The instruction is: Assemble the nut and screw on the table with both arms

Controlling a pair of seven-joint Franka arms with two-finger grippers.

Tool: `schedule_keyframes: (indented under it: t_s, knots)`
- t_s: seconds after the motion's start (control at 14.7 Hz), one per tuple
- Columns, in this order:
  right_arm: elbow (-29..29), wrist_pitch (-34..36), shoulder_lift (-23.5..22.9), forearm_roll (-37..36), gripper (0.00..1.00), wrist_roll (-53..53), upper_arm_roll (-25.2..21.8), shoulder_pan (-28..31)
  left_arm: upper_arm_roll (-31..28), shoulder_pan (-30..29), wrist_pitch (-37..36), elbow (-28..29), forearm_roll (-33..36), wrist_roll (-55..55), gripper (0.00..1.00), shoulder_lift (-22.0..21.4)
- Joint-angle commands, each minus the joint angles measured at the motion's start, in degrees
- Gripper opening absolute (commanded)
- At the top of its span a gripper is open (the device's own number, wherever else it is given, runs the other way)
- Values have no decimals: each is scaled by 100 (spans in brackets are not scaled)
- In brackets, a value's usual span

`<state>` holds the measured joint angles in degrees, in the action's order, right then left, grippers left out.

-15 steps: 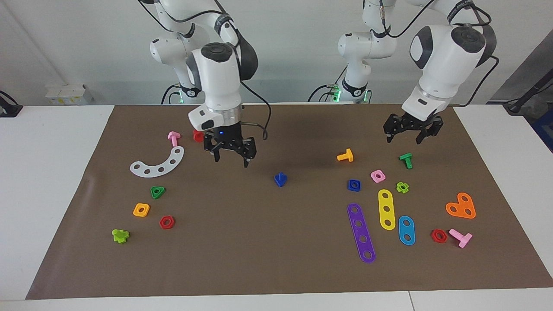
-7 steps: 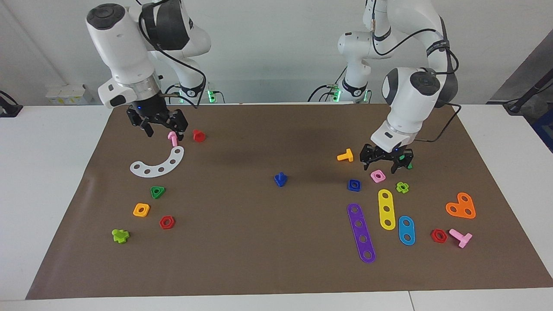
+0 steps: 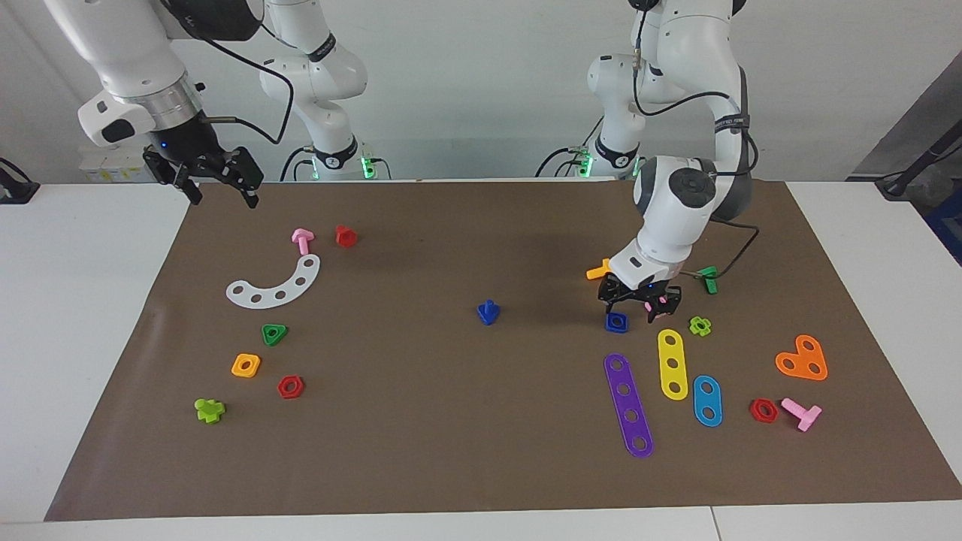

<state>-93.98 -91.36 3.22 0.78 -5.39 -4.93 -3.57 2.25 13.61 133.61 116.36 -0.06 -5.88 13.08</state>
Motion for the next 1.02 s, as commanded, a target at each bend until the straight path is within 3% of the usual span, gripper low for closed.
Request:
schedule_keyframes:
  t_s: [0.0,0.34,0.95]
  knots:
    - [-225,22,99,10,100,108,423,296,-84,81,174,123,-64,-229,87,98]
    - [55,162,-41,-130,100,108,29,-20,-84,81,471,369,-64,-150,82,160]
    - [38,233,38,-324,100,371,27,-56,-84,81,701,528,-73,-115,68,204]
